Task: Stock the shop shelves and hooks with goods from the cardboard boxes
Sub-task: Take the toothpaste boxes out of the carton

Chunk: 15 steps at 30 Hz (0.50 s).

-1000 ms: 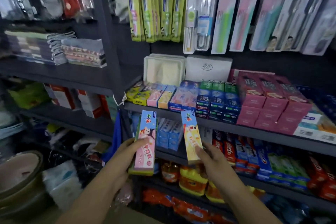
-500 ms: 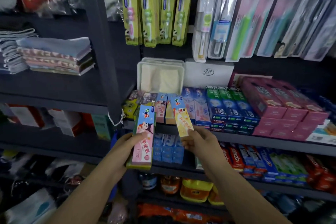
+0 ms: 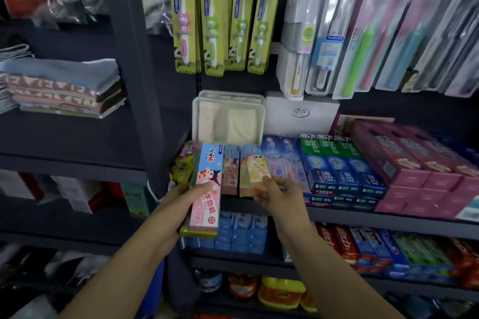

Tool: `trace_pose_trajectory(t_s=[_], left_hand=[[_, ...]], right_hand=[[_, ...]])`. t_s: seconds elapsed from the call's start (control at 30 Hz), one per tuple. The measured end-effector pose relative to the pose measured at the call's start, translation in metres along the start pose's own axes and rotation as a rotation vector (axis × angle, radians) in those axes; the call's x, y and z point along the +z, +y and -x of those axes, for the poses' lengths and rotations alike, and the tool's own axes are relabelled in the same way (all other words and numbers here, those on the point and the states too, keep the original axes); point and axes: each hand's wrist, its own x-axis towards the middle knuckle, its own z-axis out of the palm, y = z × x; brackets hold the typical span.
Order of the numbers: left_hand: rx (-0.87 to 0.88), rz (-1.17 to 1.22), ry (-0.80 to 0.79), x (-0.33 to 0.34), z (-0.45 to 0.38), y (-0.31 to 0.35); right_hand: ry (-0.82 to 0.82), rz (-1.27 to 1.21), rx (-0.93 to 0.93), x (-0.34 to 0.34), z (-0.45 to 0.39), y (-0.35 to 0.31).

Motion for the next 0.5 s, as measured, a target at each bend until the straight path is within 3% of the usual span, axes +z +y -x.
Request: trace_pose_trajectory(t_s=[0.1,0.23,0.5], left_hand=[[-0.004,0.004,-0.049,-0.006,-0.018,0.005],[-0.029,-0.008,-0.146,-0.021,-0.034,0.003],[-0.074,-0.017,-0.303,-0.04,-0.047,0.004]], right_hand=[[0.08,-0.008,-0.021,0.014,-0.006,0.003],[0.251,0.198,-0.059,0.028,-0.009,0.016],[0.409,0.171,-0.066,0.045,-0.005,0.02]])
